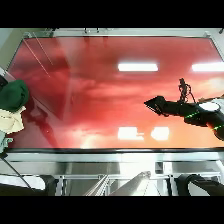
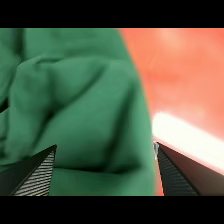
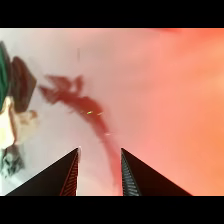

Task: Fold the shirts.

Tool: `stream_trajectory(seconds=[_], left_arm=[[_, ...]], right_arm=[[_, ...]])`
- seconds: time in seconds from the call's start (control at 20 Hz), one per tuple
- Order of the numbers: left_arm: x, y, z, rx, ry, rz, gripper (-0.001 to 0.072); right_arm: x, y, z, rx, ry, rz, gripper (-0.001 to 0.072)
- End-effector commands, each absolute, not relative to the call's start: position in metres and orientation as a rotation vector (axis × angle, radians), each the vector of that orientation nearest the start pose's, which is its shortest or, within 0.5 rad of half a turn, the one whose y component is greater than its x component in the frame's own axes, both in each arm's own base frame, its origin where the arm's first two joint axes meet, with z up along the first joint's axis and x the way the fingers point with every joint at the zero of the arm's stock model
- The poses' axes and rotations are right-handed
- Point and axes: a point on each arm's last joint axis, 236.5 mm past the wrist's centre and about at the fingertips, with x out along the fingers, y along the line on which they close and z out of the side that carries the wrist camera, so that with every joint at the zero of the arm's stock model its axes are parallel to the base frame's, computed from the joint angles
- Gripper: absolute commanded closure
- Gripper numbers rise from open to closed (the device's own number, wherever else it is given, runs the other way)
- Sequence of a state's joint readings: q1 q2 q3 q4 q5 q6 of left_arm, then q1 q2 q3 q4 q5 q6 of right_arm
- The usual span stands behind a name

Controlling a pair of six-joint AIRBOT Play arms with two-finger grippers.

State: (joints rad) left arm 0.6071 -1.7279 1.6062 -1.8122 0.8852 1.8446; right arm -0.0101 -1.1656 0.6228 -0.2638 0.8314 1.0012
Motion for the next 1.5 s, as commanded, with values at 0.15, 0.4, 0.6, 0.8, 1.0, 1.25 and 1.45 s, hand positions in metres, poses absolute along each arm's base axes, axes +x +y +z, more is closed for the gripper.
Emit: stream_trajectory(seconds=[0.15,0.4,0.6,0.8,1.0,1.25,1.45], left_arm=[[0.472,0.264,-0.075,-0.285,1.213,0.198,-0.0010],[0.486,0.217,-0.057,-0.228,1.297,0.076,0.0687],[0.519,0.118,0.003,-0.230,1.246,-0.169,0.0686],[0.520,-0.092,0.090,-0.269,1.071,-0.723,0.0684],[0.450,-0.229,0.097,-0.073,1.160,-1.014,0.0683],[0.410,-0.264,0.041,0.322,1.323,-0.929,0.0399],[0.410,-0.241,0.030,0.377,1.401,-0.782,-0.0006]], right_arm=[[0.370,0.154,-0.005,0.877,0.957,0.422,0.0403],[0.369,0.154,-0.005,0.878,0.958,0.423,0.0403],[0.371,0.155,-0.002,0.899,0.951,0.426,0.0405],[0.371,0.155,-0.002,0.871,0.941,0.438,0.0414],[0.371,0.154,-0.002,0.866,0.939,0.441,0.0414],[0.358,0.156,0.004,0.887,0.979,0.512,0.0397],[0.354,0.133,0.012,0.939,0.977,0.531,0.0153]])
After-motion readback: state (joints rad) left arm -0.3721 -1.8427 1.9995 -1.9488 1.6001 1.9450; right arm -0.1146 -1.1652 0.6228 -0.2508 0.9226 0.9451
